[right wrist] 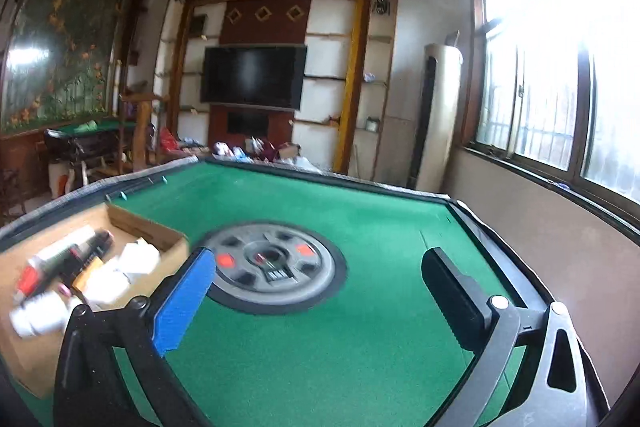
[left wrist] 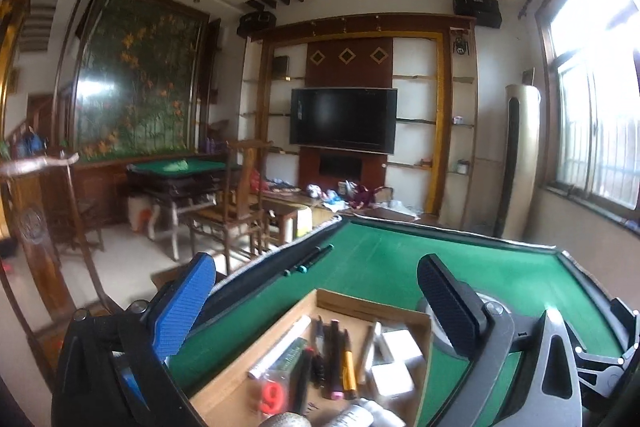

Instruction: Organize rigid objects

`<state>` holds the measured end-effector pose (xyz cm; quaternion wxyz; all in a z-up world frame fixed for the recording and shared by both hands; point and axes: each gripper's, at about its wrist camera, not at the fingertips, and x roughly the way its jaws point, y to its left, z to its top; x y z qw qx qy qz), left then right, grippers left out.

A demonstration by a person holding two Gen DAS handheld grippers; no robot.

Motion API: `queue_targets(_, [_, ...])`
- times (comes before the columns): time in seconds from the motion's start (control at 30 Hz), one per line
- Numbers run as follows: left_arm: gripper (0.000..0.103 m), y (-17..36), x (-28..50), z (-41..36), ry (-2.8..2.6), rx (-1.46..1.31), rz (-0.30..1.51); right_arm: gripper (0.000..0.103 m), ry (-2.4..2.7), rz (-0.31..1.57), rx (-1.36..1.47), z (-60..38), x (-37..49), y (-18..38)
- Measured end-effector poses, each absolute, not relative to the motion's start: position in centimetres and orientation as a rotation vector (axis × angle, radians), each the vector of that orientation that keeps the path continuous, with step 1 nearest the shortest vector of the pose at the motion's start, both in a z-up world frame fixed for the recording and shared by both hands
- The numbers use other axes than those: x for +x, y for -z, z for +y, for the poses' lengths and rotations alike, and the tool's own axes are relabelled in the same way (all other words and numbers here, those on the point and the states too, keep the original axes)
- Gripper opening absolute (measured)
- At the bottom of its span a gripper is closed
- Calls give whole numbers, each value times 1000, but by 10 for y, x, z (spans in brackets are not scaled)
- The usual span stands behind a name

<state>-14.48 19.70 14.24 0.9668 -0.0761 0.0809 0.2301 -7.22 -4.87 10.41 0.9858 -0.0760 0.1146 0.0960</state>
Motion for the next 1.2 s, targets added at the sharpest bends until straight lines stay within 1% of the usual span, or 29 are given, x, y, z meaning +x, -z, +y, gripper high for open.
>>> queue_targets(0.13, [102,-130,-137,205,-491,-185,265,103,-310,156,-143,-18,-84,-111])
queue_targets(0.3, [102,-115,-129,208,-573,-158,310,103,-341,226,-304,23,-82,-77])
queue_targets(0.43, [102,-103,-120,208,-603,-153,349,103,-358,276,-296,22,-79,-71])
queue_targets(0.53, [102,-96,-116,209,-600,-163,379,103,-363,290,-266,18,-79,-72])
queue_targets(0.8, [102,-81,-106,210,-604,-162,493,103,-395,318,-291,24,-85,-63])
queue_targets(1.2, [102,-73,-102,207,-584,-164,549,103,-406,318,-326,29,-90,-59])
